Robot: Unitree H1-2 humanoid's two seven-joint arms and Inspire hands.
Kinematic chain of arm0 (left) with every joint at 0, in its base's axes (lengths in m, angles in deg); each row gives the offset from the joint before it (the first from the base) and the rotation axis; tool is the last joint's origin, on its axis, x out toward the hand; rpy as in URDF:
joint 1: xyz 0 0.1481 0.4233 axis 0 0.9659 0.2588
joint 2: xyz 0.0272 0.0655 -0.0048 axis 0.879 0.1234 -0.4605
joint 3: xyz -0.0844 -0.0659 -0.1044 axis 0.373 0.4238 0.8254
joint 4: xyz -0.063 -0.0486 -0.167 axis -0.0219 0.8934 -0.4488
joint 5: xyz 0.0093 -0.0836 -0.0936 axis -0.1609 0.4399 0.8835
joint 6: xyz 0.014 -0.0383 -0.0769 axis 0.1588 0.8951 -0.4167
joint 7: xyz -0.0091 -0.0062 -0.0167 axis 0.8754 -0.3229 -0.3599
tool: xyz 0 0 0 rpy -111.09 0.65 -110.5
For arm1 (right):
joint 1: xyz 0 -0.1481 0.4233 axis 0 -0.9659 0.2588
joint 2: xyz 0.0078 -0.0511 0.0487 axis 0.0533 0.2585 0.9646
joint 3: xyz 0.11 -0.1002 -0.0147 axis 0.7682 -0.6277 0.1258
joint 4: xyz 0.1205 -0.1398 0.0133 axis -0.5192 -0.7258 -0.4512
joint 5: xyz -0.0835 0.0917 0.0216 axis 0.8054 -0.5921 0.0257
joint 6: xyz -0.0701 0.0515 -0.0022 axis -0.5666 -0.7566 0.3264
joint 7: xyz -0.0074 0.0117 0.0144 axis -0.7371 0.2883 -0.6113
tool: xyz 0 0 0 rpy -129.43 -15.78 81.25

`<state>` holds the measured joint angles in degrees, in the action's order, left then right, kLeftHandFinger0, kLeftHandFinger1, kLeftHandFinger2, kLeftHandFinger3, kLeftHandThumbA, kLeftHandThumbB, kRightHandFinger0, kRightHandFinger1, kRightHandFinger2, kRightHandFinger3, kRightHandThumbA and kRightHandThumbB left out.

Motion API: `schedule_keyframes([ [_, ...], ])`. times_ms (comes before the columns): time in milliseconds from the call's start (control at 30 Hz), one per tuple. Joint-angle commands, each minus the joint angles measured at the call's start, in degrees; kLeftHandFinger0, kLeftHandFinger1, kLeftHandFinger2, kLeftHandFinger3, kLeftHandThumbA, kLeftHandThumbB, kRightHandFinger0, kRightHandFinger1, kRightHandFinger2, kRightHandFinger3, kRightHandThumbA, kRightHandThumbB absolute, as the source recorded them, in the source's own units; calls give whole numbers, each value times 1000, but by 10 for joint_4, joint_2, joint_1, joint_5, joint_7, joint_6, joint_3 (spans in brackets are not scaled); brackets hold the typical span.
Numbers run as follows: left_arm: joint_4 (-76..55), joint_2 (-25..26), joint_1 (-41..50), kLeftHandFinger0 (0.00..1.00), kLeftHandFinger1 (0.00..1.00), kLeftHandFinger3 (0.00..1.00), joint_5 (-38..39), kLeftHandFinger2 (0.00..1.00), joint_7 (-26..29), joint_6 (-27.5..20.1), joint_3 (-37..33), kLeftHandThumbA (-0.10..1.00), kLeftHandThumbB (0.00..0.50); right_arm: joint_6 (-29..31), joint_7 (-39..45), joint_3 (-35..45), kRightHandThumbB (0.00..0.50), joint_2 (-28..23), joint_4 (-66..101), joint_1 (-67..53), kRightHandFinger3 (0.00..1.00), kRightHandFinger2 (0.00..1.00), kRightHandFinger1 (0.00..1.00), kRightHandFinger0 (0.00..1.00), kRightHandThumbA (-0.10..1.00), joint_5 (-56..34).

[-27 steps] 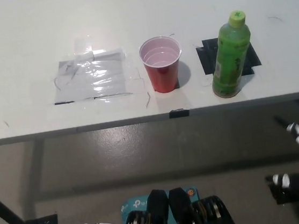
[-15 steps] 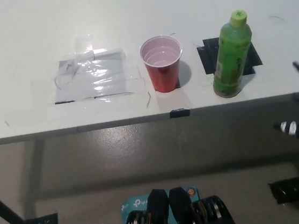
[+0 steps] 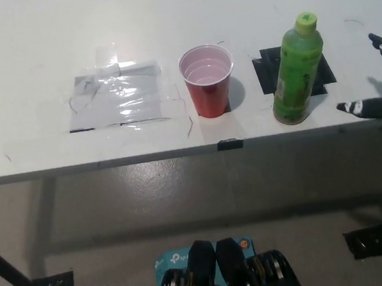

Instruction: The robot uses its right hand to pick up a bottle kept in the middle of the desk and tilt it into a cup kept next to it to pour water out

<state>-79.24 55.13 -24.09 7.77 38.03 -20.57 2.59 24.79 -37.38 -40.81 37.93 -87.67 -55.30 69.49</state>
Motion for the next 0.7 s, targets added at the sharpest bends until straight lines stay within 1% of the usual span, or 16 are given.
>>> schedule_keyframes([
  [0,-19,4,-1,682,772,1000,-4,840,-6,2,6,1000,414,-5,12,-14,500,5,-16,51,1000,1000,1000,1000,987,15],
  [33,-19,4,-1,682,771,1000,-4,839,-6,2,6,1000,418,-5,12,-15,500,5,-19,53,1000,1000,1000,1000,984,15],
  [67,-18,3,-1,683,770,1000,-6,834,-5,2,7,1000,440,-5,15,-28,500,10,-25,63,1000,1000,1000,1000,983,21],
  [100,-16,3,0,661,761,1000,-6,821,-5,-4,7,1000,440,-5,19,-35,500,14,-25,68,1000,1000,1000,1000,986,26],
  [200,-15,1,0,652,758,1000,-7,815,-5,-4,7,1000,435,-5,22,-52,500,19,-23,74,1000,1000,1000,1000,983,36],
  [267,-17,2,0,657,764,1000,-7,822,-6,4,7,1000,453,-5,28,-61,500,21,-21,77,1000,1000,1000,1000,1000,43],
  [333,-16,1,0,665,769,1000,-8,826,-6,3,8,1000,452,-5,38,-67,500,23,-14,79,1000,1000,1000,1000,1000,51],
  [367,-15,1,-1,669,770,1000,-9,826,-7,3,7,1000,464,-5,49,-68,500,26,-8,80,1000,1000,1000,1000,989,52],
  [433,-14,0,-2,672,770,1000,-9,827,-8,2,7,1000,465,-5,56,-66,500,28,-5,81,1000,1000,1000,1000,987,56],
  [467,-12,0,-2,675,772,1000,-10,828,-8,2,6,1000,474,-5,67,-69,500,30,4,79,1000,1000,1000,1000,986,62],
  [567,-14,-1,0,660,763,1000,-8,821,-8,-2,8,1000,455,-5,76,-73,500,29,11,75,1000,1000,1000,1000,960,64],
  [600,-17,-1,-1,665,765,1000,-5,821,-10,0,8,1000,438,-5,71,-80,500,26,7,73,1000,1000,1000,1000,922,59],
  [667,-15,0,-2,688,777,1000,-2,827,-14,2,7,1000,445,-5,69,-83,500,25,0,74,1000,1000,1000,1000,903,59],
])
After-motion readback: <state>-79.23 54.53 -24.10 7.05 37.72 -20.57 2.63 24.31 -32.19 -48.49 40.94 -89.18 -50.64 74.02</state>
